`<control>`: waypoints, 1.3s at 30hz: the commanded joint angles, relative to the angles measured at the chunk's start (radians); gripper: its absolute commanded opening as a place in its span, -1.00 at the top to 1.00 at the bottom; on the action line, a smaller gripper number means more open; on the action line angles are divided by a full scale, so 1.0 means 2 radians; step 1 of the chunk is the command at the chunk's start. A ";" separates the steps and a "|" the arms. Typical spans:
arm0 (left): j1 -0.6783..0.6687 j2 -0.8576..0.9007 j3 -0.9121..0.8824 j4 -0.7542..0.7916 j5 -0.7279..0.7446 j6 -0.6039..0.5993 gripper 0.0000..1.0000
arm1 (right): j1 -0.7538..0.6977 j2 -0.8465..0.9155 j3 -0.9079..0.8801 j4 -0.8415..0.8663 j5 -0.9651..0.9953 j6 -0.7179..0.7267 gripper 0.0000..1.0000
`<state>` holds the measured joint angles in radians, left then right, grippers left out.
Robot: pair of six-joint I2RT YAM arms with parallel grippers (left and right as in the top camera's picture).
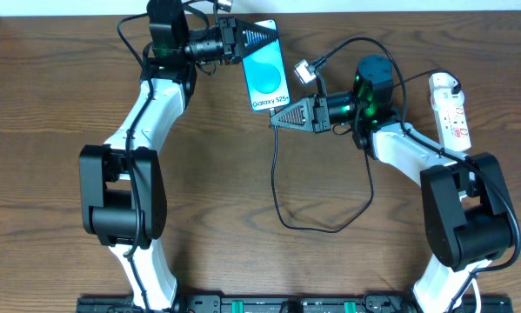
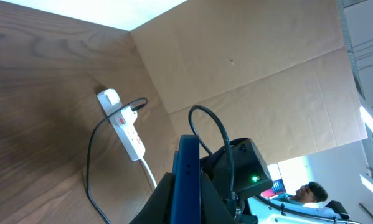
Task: Plug charger to phone and switch on socket
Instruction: 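Push the connector into the phone's port with the right gripper, then open the right gripper and retract it rightward from the phone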
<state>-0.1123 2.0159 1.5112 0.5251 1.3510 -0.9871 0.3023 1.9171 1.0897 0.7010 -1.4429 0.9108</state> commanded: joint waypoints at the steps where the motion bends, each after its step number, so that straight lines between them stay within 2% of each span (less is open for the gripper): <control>1: -0.008 -0.015 -0.002 0.001 0.029 0.004 0.85 | -0.003 0.000 0.006 0.009 0.040 0.009 0.98; 10: -0.008 -0.015 -0.002 0.001 0.031 0.004 0.85 | -0.004 0.000 0.006 0.009 0.039 0.008 0.95; 11: -0.006 -0.015 -0.002 0.001 0.029 0.003 0.86 | -0.004 0.000 0.006 0.009 0.038 0.008 0.74; 13: -0.002 -0.015 -0.002 0.001 0.022 0.003 0.86 | -0.004 0.000 0.006 0.009 0.033 0.007 0.11; 15: 0.005 -0.015 -0.002 0.000 0.017 0.003 0.85 | -0.004 0.000 0.006 0.009 0.026 0.002 -0.99; 25: 0.053 -0.015 -0.002 0.000 0.039 0.001 0.86 | -0.005 0.000 0.006 0.009 0.021 0.013 -0.98; 33: 0.074 -0.015 -0.002 -0.016 0.043 -0.016 0.85 | -0.021 0.000 0.006 0.006 0.072 0.039 -0.99; 36: 0.079 -0.015 -0.002 -0.023 0.030 -0.033 0.86 | -0.029 0.000 0.006 -0.028 0.094 0.033 -0.98; 39: 0.080 -0.015 -0.002 -0.023 0.029 -0.035 0.85 | -0.033 0.000 0.006 -0.097 0.123 -0.007 -0.98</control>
<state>0.0368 2.0159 1.5112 0.4736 1.4078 -1.0245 0.2466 1.9179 1.0931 0.5716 -1.2739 0.9611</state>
